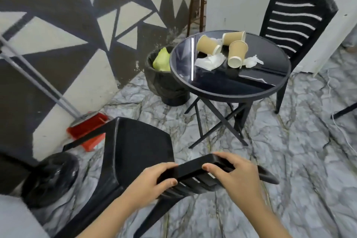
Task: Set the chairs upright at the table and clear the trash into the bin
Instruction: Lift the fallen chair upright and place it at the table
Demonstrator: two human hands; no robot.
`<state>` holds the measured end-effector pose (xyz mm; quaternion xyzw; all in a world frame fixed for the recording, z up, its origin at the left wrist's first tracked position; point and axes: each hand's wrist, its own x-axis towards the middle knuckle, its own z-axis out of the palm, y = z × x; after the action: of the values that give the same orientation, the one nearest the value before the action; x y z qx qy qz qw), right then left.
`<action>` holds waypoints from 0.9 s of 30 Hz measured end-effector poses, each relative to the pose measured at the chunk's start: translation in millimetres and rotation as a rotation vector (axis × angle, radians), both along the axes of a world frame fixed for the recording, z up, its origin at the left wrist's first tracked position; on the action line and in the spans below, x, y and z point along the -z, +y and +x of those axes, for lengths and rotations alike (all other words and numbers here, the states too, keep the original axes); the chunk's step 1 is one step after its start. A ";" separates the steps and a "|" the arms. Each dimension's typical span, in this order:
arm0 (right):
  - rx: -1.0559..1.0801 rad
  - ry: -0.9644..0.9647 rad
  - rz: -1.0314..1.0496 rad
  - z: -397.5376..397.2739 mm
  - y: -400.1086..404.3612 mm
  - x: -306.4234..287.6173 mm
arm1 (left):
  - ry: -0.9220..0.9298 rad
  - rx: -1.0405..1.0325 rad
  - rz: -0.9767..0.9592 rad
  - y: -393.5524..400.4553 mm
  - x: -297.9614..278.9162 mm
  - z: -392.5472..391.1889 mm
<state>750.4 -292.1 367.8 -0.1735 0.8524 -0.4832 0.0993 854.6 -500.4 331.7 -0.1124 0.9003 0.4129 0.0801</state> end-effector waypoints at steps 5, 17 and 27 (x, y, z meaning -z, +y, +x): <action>-0.064 0.170 0.029 58.9 -53.1 -37.9 | 0.149 -0.115 0.125 -21.9 -42.8 34.3; -0.457 0.078 -0.085 126.9 -81.3 -71.5 | 0.274 -0.357 0.257 -116.4 -76.4 170.5; -0.413 0.164 0.100 148.2 -83.1 -63.9 | 0.222 -0.286 0.297 -126.1 -106.8 204.2</action>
<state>898.6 -375.2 431.8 -0.3777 0.8270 -0.3939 0.1350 1058.8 -626.5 438.5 -0.1798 0.8078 0.5578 -0.0630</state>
